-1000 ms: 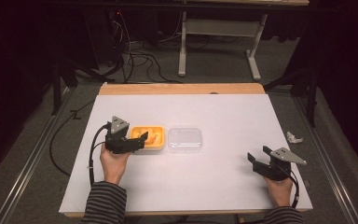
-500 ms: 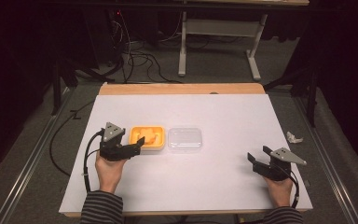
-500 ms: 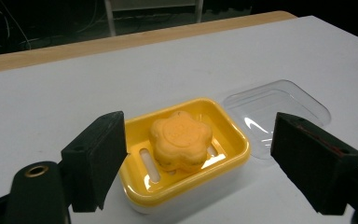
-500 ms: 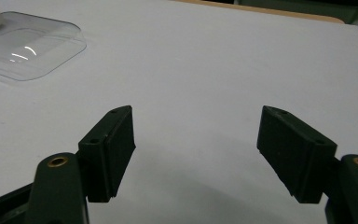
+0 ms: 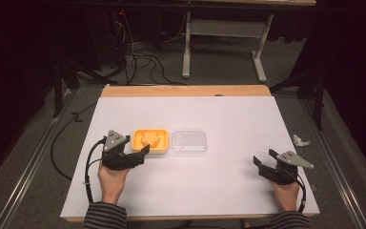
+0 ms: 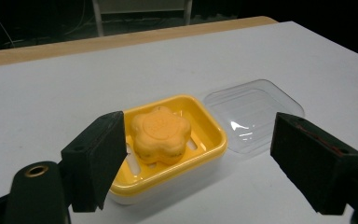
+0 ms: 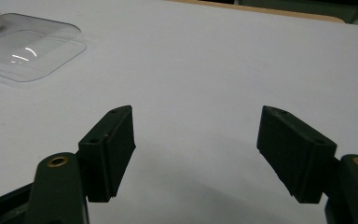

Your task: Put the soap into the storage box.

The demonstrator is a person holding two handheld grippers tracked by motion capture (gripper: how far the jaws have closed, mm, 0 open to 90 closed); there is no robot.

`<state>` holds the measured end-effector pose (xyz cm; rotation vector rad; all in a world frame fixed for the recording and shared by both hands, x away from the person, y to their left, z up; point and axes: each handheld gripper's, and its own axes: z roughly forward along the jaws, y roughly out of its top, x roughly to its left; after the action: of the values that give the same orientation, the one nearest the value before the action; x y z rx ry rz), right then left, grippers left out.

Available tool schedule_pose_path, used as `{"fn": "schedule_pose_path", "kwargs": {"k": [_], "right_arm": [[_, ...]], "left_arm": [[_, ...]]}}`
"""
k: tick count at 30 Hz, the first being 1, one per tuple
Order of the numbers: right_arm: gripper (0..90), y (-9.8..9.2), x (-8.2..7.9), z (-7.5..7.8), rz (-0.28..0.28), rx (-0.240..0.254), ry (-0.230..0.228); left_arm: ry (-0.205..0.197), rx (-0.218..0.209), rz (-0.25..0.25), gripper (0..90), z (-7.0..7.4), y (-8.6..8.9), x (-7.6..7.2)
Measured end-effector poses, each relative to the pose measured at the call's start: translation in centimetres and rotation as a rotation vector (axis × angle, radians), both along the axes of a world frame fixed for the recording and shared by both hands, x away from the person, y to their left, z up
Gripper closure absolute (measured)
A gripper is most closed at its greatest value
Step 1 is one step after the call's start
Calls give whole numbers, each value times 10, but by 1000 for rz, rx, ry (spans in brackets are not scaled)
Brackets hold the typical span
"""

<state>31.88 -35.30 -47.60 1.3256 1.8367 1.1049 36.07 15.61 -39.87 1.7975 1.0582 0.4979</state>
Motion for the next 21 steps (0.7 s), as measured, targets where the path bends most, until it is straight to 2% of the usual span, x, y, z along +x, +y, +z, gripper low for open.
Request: {"fn": "schedule_pose_path", "kwargs": {"k": [5, 8, 21], "right_arm": [[279, 0, 0, 0, 4, -4, -3], [279, 0, 1, 0, 6, -7, 0], [280, 0, 0, 0, 3, -3, -1]], "left_arm": [[4, 4, -12, 192, -3, -1, -5], [5, 27, -20, 192, -5, -3, -8], [-1, 25, -46, 195, -5, -7, -23]]}}
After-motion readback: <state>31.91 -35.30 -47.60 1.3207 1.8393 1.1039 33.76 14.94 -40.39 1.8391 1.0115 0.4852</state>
